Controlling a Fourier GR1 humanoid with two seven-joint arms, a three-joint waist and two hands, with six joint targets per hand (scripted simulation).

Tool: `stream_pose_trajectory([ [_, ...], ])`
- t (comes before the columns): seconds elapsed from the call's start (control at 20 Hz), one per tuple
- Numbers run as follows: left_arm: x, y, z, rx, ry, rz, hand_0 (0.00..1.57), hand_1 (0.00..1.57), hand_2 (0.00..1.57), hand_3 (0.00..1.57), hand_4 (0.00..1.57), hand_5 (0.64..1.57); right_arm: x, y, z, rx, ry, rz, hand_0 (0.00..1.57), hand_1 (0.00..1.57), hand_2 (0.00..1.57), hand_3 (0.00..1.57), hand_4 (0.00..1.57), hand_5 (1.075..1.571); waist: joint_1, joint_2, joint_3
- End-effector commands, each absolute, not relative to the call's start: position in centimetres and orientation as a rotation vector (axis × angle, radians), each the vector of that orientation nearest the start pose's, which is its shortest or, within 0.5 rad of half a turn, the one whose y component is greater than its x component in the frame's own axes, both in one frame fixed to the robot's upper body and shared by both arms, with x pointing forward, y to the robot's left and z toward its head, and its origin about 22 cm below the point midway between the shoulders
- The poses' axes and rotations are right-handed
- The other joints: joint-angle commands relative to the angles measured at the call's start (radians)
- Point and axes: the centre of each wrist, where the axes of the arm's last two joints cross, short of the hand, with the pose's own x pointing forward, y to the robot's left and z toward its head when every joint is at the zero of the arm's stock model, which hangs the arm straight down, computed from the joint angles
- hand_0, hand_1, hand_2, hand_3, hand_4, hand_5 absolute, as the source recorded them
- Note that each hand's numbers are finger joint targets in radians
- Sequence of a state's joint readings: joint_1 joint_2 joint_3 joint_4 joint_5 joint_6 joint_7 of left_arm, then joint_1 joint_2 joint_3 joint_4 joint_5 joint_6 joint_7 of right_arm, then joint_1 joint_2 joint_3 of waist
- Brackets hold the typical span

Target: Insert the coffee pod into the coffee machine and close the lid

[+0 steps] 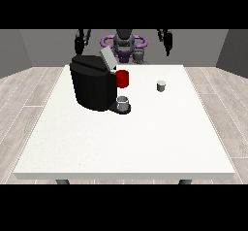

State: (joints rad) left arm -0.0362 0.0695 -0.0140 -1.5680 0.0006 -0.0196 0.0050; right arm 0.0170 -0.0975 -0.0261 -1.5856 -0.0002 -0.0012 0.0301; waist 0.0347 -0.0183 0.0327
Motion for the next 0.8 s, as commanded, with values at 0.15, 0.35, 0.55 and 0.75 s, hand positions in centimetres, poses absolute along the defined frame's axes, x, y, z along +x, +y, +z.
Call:
stream_pose_trajectory([
  [0.15,23.8,25.8,1.0,0.006,-1.628,-0.183,0.0,0.0,0.0,0.0,0.0,1.571,22.8,-26.5,-1.0,-0.088,-1.459,0.052,0.0,0.0,0.0,0.0,0.13,1.571,-0.008,-0.038,-0.0327],
  [0.35,25.9,29.5,3.2,0.146,-1.684,-0.307,0.0,0.0,0.0,0.0,0.0,1.571,23.9,-25.4,-0.2,-0.172,-1.626,-0.118,0.0,0.0,0.0,0.0,0.11,1.571,-0.064,0.01,-0.0324],
  [0.55,27.3,31.6,1.9,0.209,-1.609,-0.294,0.0,0.0,0.0,0.0,0.0,1.571,24.0,-24.1,1.2,-0.08,-1.69,-0.068,0.0,0.0,0.0,0.0,0.14,1.571,-0.129,0.052,-0.0331],
  [0.75,28.9,32.7,1.8,0.182,-1.561,-0.285,0.0,0.0,0.0,0.0,0.0,1.571,24.2,-23.3,0.2,-0.107,-1.737,-0.08,0.0,0.0,0.0,0.0,0.17,1.571,-0.14,0.107,-0.0329],
])
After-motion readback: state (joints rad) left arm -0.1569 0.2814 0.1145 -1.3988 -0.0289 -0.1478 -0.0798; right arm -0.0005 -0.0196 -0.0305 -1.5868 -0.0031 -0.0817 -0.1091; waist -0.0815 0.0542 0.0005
